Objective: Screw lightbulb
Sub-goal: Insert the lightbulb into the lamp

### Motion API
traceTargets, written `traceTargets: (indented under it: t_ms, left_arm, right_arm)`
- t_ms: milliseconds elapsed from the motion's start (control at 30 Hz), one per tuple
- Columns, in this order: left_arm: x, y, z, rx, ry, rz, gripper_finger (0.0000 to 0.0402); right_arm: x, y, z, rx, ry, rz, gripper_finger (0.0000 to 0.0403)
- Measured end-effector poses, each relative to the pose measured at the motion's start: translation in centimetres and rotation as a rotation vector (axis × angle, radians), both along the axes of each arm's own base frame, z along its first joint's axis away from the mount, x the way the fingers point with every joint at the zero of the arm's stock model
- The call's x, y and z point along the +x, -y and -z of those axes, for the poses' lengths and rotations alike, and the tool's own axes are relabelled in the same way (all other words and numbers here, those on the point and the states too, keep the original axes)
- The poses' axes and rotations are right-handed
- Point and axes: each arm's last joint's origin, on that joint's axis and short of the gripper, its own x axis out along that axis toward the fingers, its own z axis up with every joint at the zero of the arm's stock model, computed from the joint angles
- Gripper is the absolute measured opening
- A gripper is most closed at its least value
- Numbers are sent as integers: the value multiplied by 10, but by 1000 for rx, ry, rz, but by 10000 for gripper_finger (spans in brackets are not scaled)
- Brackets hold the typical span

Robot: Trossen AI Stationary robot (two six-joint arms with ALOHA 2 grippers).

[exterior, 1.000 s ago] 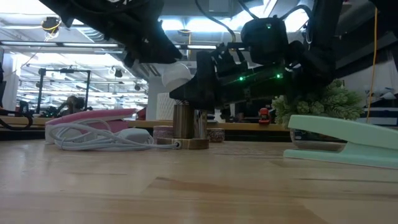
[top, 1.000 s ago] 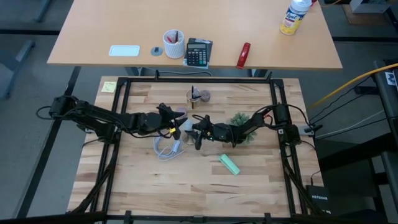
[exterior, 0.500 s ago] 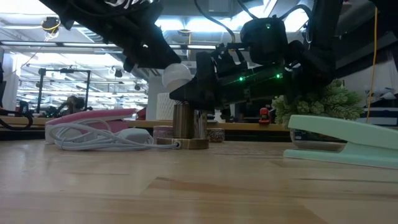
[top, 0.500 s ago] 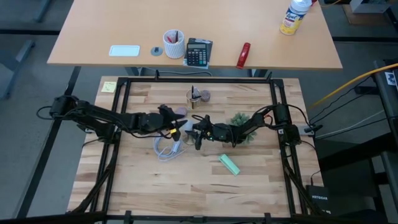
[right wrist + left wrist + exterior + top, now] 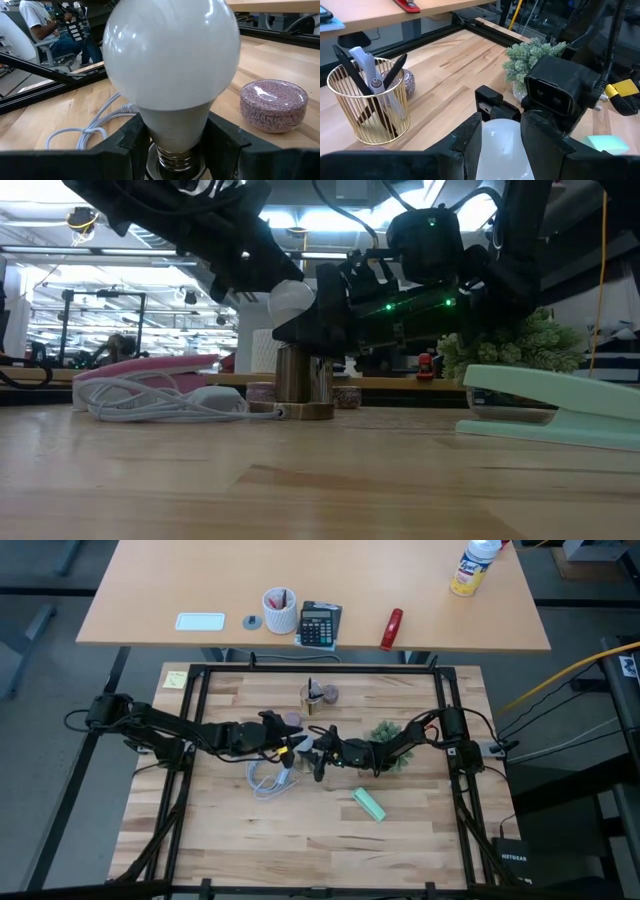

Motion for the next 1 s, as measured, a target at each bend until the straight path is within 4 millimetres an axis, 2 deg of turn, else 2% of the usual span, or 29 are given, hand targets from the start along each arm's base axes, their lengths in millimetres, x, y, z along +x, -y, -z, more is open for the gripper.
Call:
traceTargets:
  t_ms: [333,433,733,1000]
  left_arm:
    - [-1,7,1,13,-12,27,127]
    - [-1,8,1,11,-15,35,127]
    - [-1,9,3,5,-23,49,127]
    - [-1,9,3,4,-22,47,127]
  right_arm:
    - [0,0,0,-1,-1,-4,159]
    - [0,-1,0,7,1,-8,179]
    - [0,0,3,14,-17,-10,273]
    - [0,-1,1,19,-3,-60,289]
